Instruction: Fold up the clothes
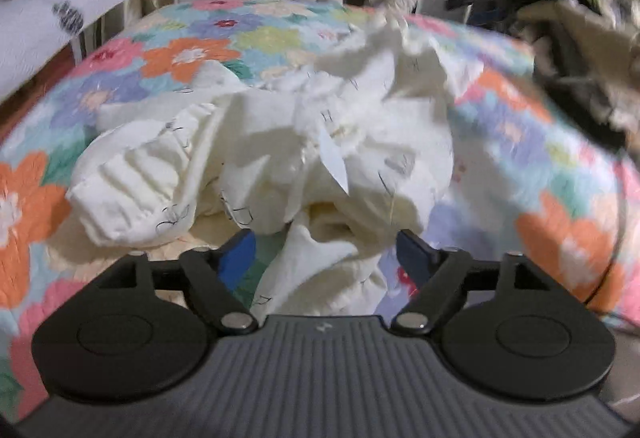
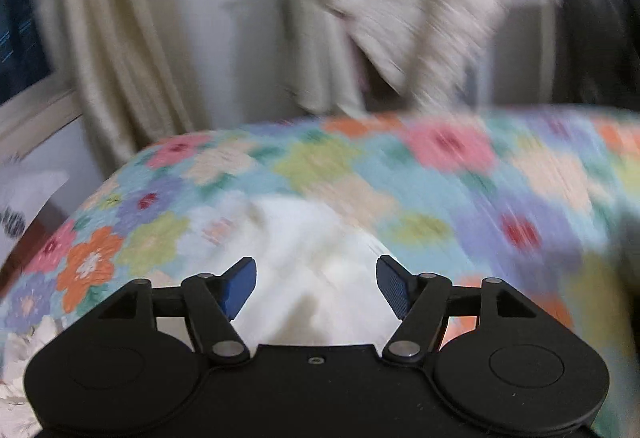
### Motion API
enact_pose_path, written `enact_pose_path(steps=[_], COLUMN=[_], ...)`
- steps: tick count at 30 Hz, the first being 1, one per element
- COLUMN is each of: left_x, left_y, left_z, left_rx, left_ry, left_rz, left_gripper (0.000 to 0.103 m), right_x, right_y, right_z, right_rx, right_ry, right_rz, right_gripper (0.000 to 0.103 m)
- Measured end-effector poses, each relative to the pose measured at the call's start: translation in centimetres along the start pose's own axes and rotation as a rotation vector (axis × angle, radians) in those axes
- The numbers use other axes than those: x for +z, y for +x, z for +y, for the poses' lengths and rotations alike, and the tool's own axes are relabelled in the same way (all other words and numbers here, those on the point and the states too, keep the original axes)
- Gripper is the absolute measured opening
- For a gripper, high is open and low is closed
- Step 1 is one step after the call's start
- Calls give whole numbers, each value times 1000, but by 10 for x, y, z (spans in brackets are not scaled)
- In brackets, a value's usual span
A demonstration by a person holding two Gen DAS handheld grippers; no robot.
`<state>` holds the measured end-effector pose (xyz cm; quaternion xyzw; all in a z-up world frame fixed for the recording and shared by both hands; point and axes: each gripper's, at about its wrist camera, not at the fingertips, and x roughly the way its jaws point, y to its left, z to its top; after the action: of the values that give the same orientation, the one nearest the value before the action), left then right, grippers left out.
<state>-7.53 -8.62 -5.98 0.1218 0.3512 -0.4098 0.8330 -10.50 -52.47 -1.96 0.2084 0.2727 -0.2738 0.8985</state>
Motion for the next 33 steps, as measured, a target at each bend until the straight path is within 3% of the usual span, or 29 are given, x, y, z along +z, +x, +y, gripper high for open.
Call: enact_pose_path(steps=[6, 10, 12, 13, 14, 15, 16, 17, 18, 19, 21, 26, 30, 33], left_x=[-10, -15, -15, -15, -13, -12, -9, -6, -4, -2, 2, 17, 27, 27], left_y=[23, 31, 33, 33, 34, 34, 34, 34, 33, 32, 24, -15, -57, -78], left_z=[6, 8, 9, 10, 11, 12, 14, 15, 15, 13, 10, 10, 4, -10], left_rx=[30, 27, 23, 17, 8, -13, -54, -86, -92, -89, -84, -205, -378, -498], left_ry=[-60, -48, -55, -61, -67, -72, -83, -95, -101, -98, -92, -195, -295, -326], left_rz=[69, 83, 72, 60, 48, 46, 50, 49, 42, 35, 15, -84, -167, -176], left_gripper=[86, 94, 92, 81, 50, 35, 12, 8, 8, 7, 7, 7, 7, 7], right_x=[-44, -59, -57, -56, -53, -51, -49, -47, -44, -39, -27, 6, 28, 23], right_y=[6, 27, 39, 46, 52, 58, 64, 69, 72, 66, 44, -34, -101, -130], right_z=[-59, -64, -61, -59, -56, -51, -44, -36, -31, -29, -30, -24, -21, -29], right_rx=[84, 107, 97, 92, 90, 81, 64, 46, 29, 30, 62, 47, -38, -123], right_ry=[198, 249, 246, 237, 218, 165, 89, 13, -42, -50, -16, -95, -232, -307], right_rz=[144, 179, 171, 158, 146, 143, 148, 152, 162, 154, 94, -48, -139, -117], right_gripper=[71, 72, 72, 72, 72, 72, 64, 36, 16, 3, 3, 3, 3, 3])
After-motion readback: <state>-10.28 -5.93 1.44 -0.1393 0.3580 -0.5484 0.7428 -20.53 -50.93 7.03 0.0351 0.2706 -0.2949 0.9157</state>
